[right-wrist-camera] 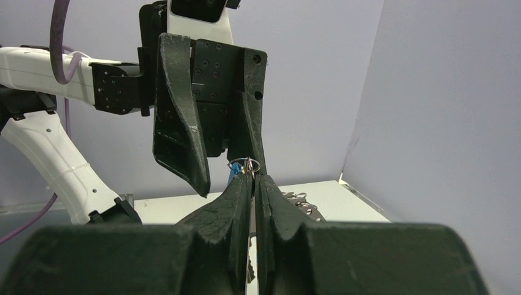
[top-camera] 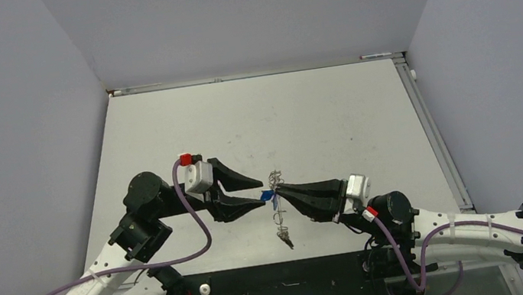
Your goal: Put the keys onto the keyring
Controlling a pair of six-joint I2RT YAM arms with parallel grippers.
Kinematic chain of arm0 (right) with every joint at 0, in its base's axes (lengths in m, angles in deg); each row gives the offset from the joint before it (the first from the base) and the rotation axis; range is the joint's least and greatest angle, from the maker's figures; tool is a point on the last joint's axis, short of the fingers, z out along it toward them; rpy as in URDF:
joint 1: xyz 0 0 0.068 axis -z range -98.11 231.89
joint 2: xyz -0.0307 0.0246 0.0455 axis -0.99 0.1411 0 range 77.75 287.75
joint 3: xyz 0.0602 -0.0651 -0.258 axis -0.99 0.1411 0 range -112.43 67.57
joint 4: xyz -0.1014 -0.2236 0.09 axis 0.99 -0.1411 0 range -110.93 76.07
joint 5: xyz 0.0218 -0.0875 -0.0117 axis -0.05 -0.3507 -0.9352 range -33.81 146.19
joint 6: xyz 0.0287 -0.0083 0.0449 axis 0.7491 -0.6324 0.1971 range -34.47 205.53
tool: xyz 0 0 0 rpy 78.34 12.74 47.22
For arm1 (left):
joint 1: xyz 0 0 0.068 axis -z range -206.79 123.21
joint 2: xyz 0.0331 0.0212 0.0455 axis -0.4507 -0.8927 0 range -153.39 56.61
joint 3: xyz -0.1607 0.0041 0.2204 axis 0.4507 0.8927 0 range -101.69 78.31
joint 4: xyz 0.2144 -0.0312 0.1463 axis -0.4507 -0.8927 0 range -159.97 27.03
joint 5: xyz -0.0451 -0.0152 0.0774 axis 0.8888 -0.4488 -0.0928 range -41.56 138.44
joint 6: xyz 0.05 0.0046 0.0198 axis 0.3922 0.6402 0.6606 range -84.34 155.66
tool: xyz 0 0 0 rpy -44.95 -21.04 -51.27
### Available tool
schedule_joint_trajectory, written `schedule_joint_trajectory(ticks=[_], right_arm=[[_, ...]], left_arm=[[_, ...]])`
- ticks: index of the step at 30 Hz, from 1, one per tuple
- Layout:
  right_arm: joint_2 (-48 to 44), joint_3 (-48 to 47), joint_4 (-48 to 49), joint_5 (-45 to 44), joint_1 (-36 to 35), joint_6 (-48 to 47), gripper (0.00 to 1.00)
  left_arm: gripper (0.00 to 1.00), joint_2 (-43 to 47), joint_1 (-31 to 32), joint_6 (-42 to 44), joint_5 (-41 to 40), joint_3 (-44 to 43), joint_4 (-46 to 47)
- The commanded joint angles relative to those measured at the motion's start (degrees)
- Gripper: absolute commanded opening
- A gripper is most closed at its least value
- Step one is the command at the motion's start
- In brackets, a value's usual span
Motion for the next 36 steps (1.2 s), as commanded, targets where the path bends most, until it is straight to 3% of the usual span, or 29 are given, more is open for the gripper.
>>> schedule_joint_trajectory(ticks=[1, 7, 11, 36], right_arm=[[-1.11, -1.57, 4.83, 1.83, -0.46, 1.44, 0.05], [-0.60, -1.46, 5.00, 2.00, -0.50, 2.09, 0.05], [-0.29, -1.12, 6.26, 1.80, -0.48, 2.25, 0.05], [0.02, 0.22, 15.86, -0.52, -0.39, 2.24, 0.05]], left_arm=[[0.34, -0.92, 0.77, 1.71, -0.84, -3.43, 2.25], [0.32, -1.34, 1.17, 1.98, -1.86, -3.22, 2.50], [0.00, -1.89, 1.49, 2.17, -1.47, -3.48, 2.15], [0.00, -1.69, 2.95, 1.52, -3.38, -2.24, 0.66]])
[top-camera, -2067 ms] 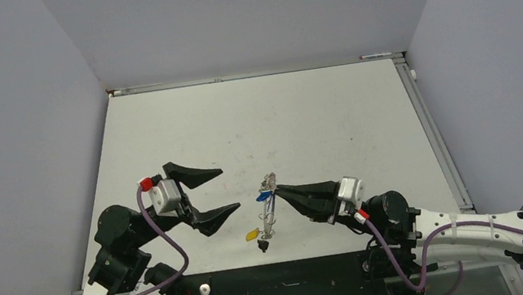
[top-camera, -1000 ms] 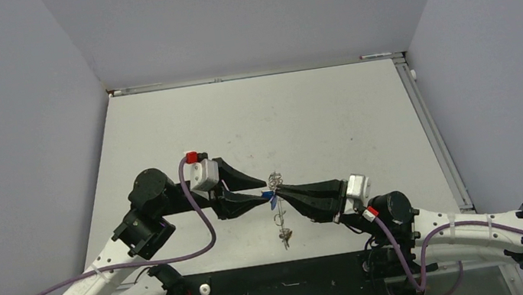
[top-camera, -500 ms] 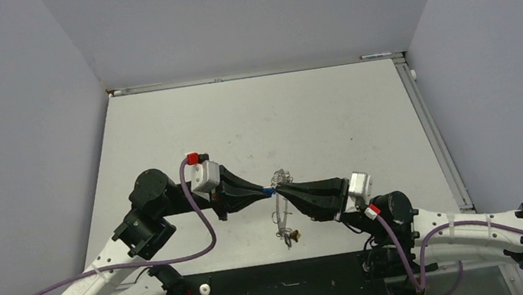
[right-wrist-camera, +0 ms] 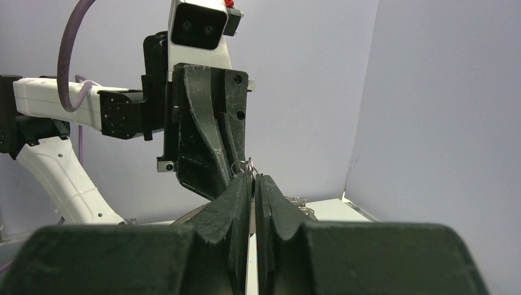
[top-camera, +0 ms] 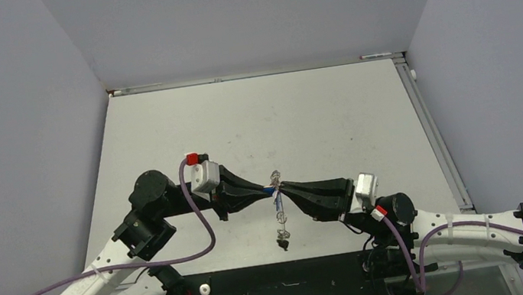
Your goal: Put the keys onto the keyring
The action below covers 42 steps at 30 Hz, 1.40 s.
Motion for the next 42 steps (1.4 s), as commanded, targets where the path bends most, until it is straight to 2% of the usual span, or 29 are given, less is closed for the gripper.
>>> schedule_joint_trajectory(ticks=[1, 12, 21, 29, 36, 42], right_arm=[[0.07, -1.21, 10.21, 0.06, -0.49, 1.06, 0.05], [2.85, -2.67, 12.26, 0.82, -0.42, 1.06, 0.05], [3.67, -2.00, 12.88, 0.00, -0.38, 1.55, 0.05], [2.81, -2.10, 12.00, 0.06, -0.35, 2.00, 0.05], [1.61, -1.83, 10.39, 0.27, -0.42, 2.67, 0.05], [1.68, -1.53, 10.47, 0.46, -0.39, 3.32, 0.05]], left_arm=[[0.00, -1.28, 0.76, 0.73, -0.45, -1.55, -0.12], [0.00, -2.18, 3.80, 4.36, -4.59, -1.90, -4.15], [0.00, -3.62, 7.72, 8.27, -13.30, -5.59, -11.61], [0.00, -0.83, 8.19, 10.17, -15.95, -4.92, -11.62], [0.00, 2.93, 8.22, 12.42, -21.19, -7.05, -15.36], [0.00, 3.26, 8.22, 14.07, -21.30, -9.83, -19.80]])
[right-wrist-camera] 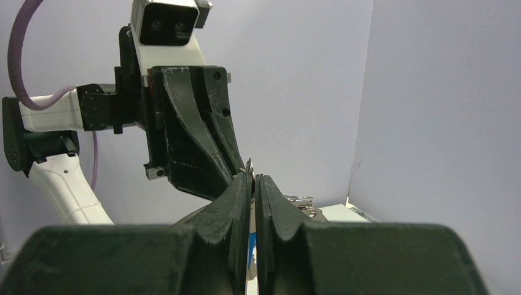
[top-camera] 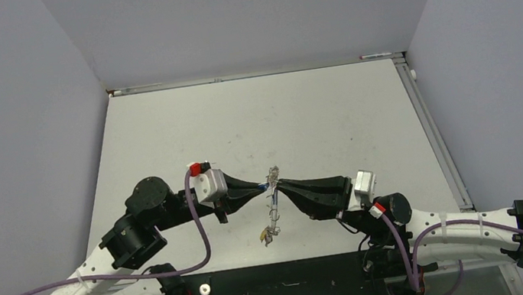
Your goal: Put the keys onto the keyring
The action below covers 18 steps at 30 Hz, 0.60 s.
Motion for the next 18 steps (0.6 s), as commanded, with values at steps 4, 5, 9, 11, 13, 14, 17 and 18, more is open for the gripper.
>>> schedule_joint_trajectory(ticks=[4, 5, 9, 11, 13, 14, 17, 18], right_arm=[[-1.34, -1.90, 4.78, 1.69, -0.37, 1.73, 0.05], [-1.27, -1.92, 4.55, 1.76, -0.35, 1.73, 0.05], [-1.41, -1.86, 3.66, 1.45, -0.40, 2.07, 0.05], [-1.43, -1.93, 2.19, 1.27, -0.42, 2.24, 0.05], [-1.43, -2.29, -0.15, 0.60, -0.42, 2.30, 0.05], [-1.47, -2.38, -0.99, 0.48, -0.38, 2.41, 0.05], [-1.67, -2.48, -3.21, 0.25, -0.40, 2.91, 0.05], [-1.69, -2.91, -4.58, 0.20, -0.42, 2.95, 0.05]], left_arm=[[0.00, 0.70, 0.11, 2.29, -2.19, -4.49, -4.70], [0.00, 0.83, 0.11, 2.29, -2.25, -4.75, -4.96], [0.00, 0.30, 0.12, 2.69, -2.32, -7.44, -8.23], [0.00, -1.04, 0.11, 3.09, -2.38, -10.08, -12.77], [0.00, -2.57, 0.11, 3.70, -2.40, -13.01, -16.93], [0.00, -3.20, 0.11, 4.04, -2.27, -14.18, -18.72], [0.00, -4.74, 0.11, 4.60, -1.35, -16.40, -22.63], [0.00, -5.21, 0.15, 4.73, -1.05, -16.97, -23.81]])
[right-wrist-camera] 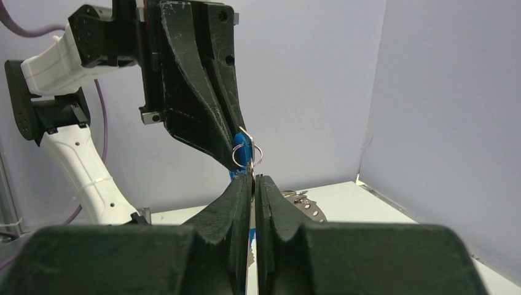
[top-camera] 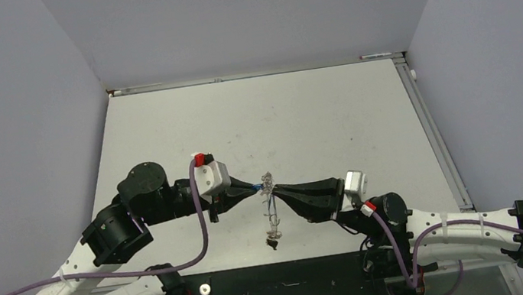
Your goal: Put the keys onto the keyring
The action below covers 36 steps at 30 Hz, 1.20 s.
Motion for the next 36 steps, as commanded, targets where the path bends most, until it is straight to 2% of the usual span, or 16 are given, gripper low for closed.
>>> schedule_joint_trajectory(ticks=[1, 6, 20, 26, 36], right_arm=[[-1.64, -3.55, -1.97, -0.35, -0.40, 1.38, 0.05], [-1.04, -5.35, -7.26, -0.22, -0.38, 0.46, 0.05], [0.77, -6.14, -10.26, 1.37, -0.35, 0.77, 0.05], [-2.98, -3.02, -7.77, -1.04, -0.38, 1.84, 0.05], [-1.29, -6.16, -14.21, -0.75, -0.41, 1.74, 0.05]], left_arm=[[0.00, -1.44, -0.20, 1.88, -0.33, -4.99, -7.44], [0.00, -3.31, -0.20, 2.06, -0.47, -5.78, -9.75], [0.00, -3.55, -0.11, 1.89, -2.33, -6.17, -9.78], [0.00, -2.07, -0.18, 2.20, -3.38, -7.07, -10.94], [0.00, -2.92, -0.04, 2.13, -1.09, -6.98, -11.14]])
